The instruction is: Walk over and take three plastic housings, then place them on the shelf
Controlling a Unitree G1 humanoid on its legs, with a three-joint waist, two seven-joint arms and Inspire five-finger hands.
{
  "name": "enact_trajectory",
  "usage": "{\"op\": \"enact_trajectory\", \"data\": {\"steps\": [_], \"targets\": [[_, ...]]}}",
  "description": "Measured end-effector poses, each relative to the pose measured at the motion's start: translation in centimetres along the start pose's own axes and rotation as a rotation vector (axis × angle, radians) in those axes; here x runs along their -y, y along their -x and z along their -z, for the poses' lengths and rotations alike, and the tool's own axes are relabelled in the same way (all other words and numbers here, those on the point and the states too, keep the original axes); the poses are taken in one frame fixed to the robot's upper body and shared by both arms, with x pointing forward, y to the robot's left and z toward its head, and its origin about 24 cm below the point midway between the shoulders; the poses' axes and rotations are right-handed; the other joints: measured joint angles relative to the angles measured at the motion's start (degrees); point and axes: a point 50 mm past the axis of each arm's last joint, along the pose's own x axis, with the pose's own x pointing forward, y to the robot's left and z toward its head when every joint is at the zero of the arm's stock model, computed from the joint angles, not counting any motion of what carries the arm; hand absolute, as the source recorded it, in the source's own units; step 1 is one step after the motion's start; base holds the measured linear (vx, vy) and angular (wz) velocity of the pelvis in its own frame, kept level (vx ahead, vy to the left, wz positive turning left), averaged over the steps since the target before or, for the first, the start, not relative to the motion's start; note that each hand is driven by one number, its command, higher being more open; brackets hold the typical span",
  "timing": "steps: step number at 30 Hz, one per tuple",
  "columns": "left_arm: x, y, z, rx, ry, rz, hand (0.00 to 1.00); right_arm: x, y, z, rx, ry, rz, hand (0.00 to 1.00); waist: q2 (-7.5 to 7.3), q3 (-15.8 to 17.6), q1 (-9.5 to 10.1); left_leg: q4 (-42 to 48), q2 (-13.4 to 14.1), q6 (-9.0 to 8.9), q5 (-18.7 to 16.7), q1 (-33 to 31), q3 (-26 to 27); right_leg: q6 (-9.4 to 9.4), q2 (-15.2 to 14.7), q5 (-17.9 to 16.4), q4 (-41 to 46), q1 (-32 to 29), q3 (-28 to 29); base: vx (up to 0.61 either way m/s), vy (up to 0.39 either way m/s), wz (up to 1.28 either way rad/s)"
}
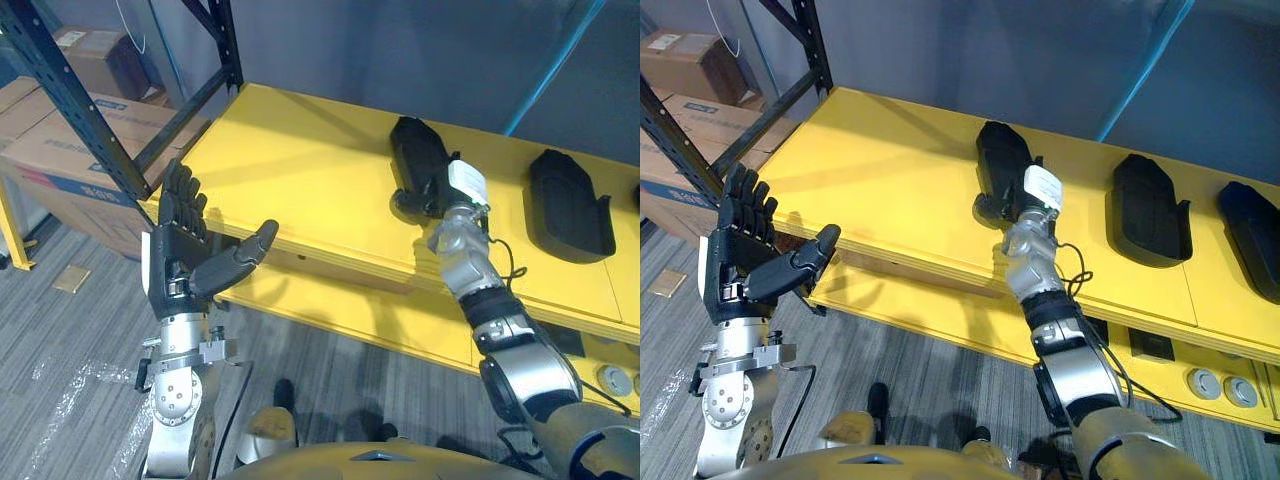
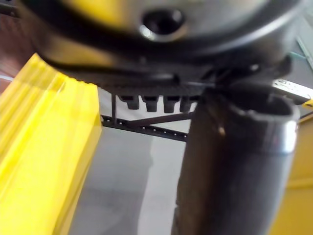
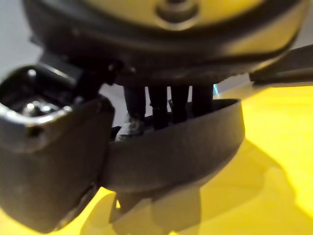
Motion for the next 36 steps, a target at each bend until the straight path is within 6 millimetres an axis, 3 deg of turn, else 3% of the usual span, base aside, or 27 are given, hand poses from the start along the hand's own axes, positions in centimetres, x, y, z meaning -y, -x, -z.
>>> {"op": "enact_trajectory", "data": {"steps": [9,10,17,23,28,33,36], "targets": [[-0.4,-0.1,-0.1,0.003,-0.012,0.002,1.0,-0.7,2.0,0.6,0.089,0.0,-0.046,0.0,-0.8,-0.9,-2.6,0.0,0.1,-0.01,-0.7,0.7,2.6,-0.05,0.0,0.1,0.0,-1.0,2.5,0.01,0.008,-0.16],[-0.4,-0.1,-0.1,0.003,-0.012,0.003,1.0,-0.7,2.1,0.6,0.093,-0.003,-0.057,1.0,-0.83,-1.0,-2.88,0.0,0.1,-0.01,-0.8,0.8,2.8,-0.02,0.0,0.2,-0.1,-1.0,2.6,0.02,0.002,-0.07],[-0.4,-0.6,-0.4,0.03,-0.013,0.013,1.0,-0.6,2.5,1.0,0.17,-0.054,-0.115,1.0,-0.76,-1.1,-3.73,0.0,0.0,-0.04,-0.8,0.9,2.9,-0.07,0.2,0.3,-0.1,-0.8,2.7,0.0,0.001,-0.01],[-0.2,-0.7,-0.6,0.038,-0.013,0.04,1.0,-1.6,4.0,0.3,0.291,-0.203,-0.199,1.0,-0.24,-1.4,-3.82,0.0,0.4,-0.5,-1.2,1.3,3.3,-0.11,0.6,0.3,-0.4,-0.7,3.2,0.01,-0.001,-0.04],[0.0,-0.8,-0.9,0.051,-0.011,0.063,1.0,-2.0,5.2,-0.3,0.371,-0.296,-0.165,1.0,0.26,-1.7,-3.79,0.2,0.5,-0.29,-1.0,1.2,2.9,0.02,1.0,0.4,-1.0,-0.5,3.2,0.03,-0.011,0.0],[0.1,-0.7,-0.9,0.049,0.0,0.101,1.0,-1.0,5.8,-1.1,0.419,-0.411,-0.099,1.0,0.49,-1.8,-3.9,0.2,0.5,-0.28,-1.0,1.1,2.6,0.38,1.0,0.6,-1.1,-0.1,3.1,0.03,-0.001,0.01],[0.4,-0.7,-0.8,0.046,0.036,0.131,1.0,0.8,6.6,-2.2,0.521,-0.462,-0.014,1.0,0.48,-1.8,-3.96,0.2,0.5,-0.39,-1.1,1.1,2.6,0.38,1.0,0.6,-1.1,-0.1,3.2,0.0,0.0,0.0]]}}
